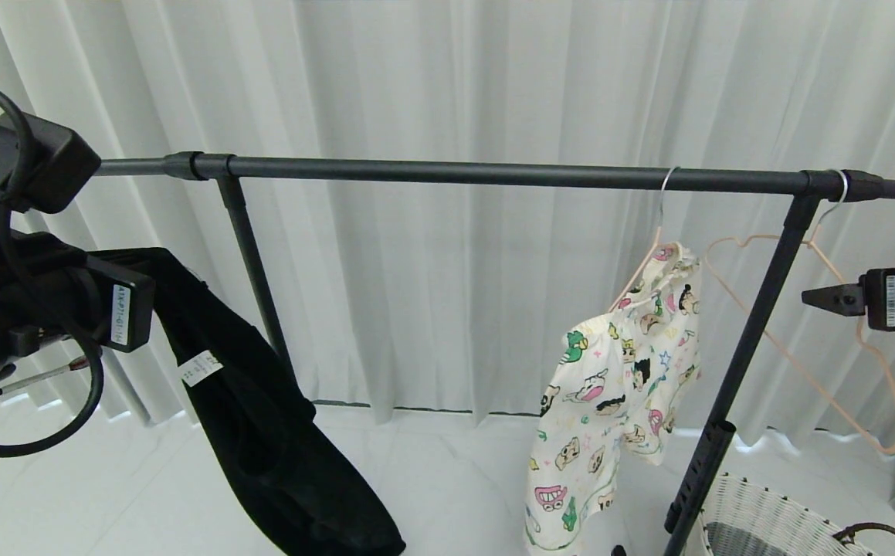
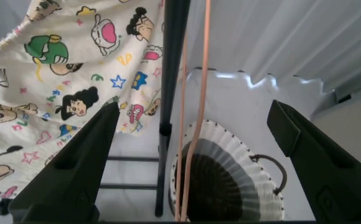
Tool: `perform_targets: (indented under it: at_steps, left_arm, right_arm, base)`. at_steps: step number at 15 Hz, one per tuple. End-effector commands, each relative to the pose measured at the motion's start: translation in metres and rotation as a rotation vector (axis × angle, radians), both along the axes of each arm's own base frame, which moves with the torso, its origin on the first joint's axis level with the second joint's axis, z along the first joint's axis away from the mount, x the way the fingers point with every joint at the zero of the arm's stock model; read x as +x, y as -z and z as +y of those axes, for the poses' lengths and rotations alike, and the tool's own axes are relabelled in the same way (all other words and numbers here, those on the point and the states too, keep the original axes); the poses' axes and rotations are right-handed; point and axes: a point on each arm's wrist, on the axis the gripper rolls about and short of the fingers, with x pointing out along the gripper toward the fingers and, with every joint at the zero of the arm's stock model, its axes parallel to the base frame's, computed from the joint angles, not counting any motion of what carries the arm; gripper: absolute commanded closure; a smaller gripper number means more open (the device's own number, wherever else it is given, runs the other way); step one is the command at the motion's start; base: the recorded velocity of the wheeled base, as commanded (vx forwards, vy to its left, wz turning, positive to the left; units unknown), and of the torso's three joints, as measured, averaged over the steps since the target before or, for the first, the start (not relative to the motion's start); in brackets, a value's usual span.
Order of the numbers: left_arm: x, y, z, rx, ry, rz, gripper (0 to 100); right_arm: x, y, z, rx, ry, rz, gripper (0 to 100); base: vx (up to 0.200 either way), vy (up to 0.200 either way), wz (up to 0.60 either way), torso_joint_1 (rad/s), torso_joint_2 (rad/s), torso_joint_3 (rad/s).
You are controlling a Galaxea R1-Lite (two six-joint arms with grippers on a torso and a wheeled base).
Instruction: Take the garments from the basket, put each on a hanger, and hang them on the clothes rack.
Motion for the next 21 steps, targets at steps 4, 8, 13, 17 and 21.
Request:
perform_targets:
  at_steps: [4,8,13,17,21]
  left_arm:
    - [0.000,0.000,0.000,-0.001,-0.001,0.000,100]
    - [0.000,0.000,-0.002,-0.001,0.008,0.000,100]
    - [-0.001,0.000,-0.003,0.001,0.015,0.002,100]
    - [-0.001,0.000,-0.003,0.000,0.015,-0.001,100]
    - [-0.001,-0.001,-0.003,-0.001,0.014,-0.003,100]
  right_arm:
    - [0.020,0.030,-0.004,0.003,0.018,0.092,0]
    - [0.025,0.035,-0.009,0.027,0.003,0.114,0]
    - [0.025,0.036,-0.010,0.035,-0.007,0.116,100]
    - [0.022,0.032,-0.010,0.035,-0.006,0.101,100]
    - [0.008,0.026,-0.011,0.038,-0.006,0.029,100]
  base:
    - [0.000,0.000,0.00,0.000,0.00,0.000]
    - [0.000,0.000,0.00,0.000,0.00,0.000]
    - [0.000,0.000,0.00,0.000,0.00,0.000]
    - [0.000,0.000,0.00,0.000,0.00,0.000]
    - [0.000,0.000,0.00,0.000,0.00,0.000]
